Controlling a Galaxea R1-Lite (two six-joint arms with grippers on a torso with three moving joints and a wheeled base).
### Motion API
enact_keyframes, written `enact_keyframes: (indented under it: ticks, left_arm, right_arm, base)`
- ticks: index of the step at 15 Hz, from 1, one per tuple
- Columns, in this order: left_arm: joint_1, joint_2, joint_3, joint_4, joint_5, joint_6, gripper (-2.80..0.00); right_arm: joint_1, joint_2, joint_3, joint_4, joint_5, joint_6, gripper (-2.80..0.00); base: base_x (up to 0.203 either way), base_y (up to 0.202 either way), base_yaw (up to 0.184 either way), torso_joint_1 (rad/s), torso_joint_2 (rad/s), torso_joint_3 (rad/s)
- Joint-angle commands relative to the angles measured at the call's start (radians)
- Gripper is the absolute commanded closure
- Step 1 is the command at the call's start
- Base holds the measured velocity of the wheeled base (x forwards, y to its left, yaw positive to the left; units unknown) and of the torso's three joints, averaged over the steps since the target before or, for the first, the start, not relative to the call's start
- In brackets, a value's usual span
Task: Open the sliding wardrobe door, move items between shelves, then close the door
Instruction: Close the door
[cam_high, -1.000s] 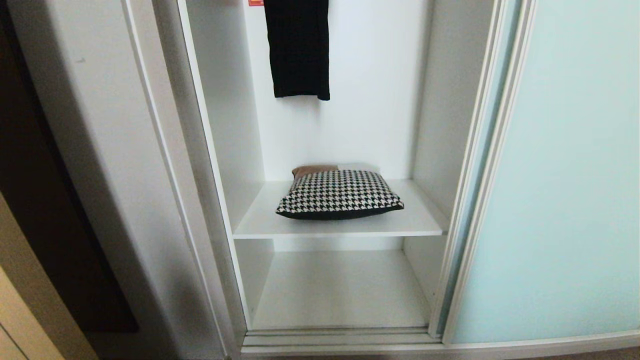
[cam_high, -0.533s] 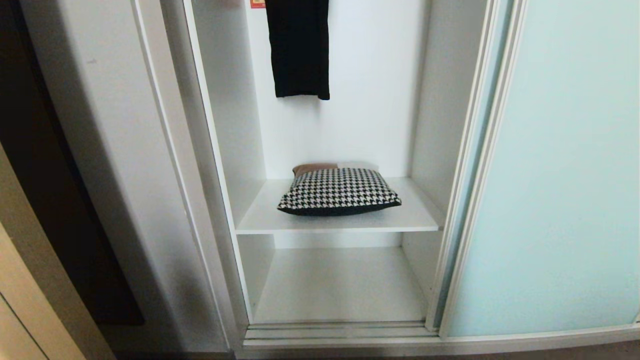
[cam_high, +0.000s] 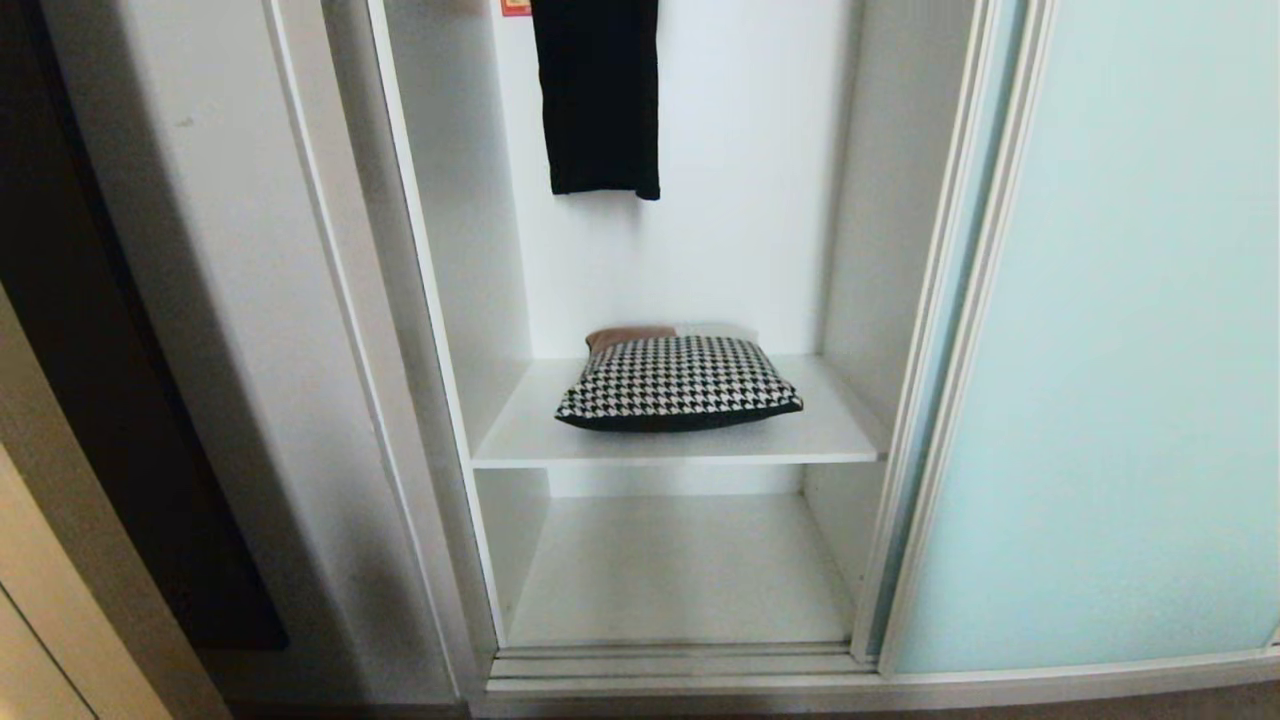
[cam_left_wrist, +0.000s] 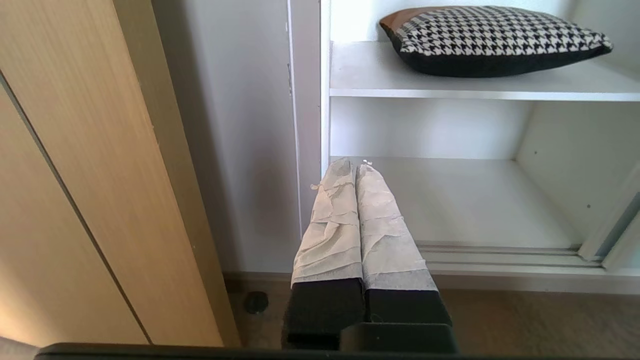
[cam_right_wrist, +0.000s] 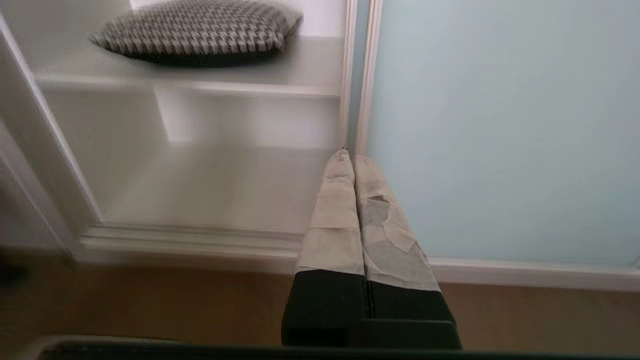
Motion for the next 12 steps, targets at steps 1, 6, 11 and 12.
enact_keyframes:
  ticks: [1,6,11,12]
  left_arm:
    - [0.0,0.002,0.001,0.0,0.0,0.0,0.0]
    - [0.0,0.002,0.0,0.0,0.0,0.0,0.0]
    - [0.0,0.002,0.0,0.0,0.0,0.0,0.0]
    - [0.0,0.002,0.0,0.0,0.0,0.0,0.0]
  right_arm:
    - [0.004,0.209,-0.172,0.016,-0.003,0.037,0.0]
    - [0.008,0.53,-0.473,0.022,-0.008,0.07,0.0]
    - [0.013,0.846,-0.828,0.072,-0.033,0.186,0.0]
    - [0.013,0.902,-0.905,0.118,-0.025,0.228,0.0]
  base:
    - [0.0,0.0,0.0,0.0,0.0,0.0]
    - [0.0,0.0,0.0,0.0,0.0,0.0]
    - [0.0,0.0,0.0,0.0,0.0,0.0]
    - [0.0,0.0,0.0,0.0,0.0,0.0]
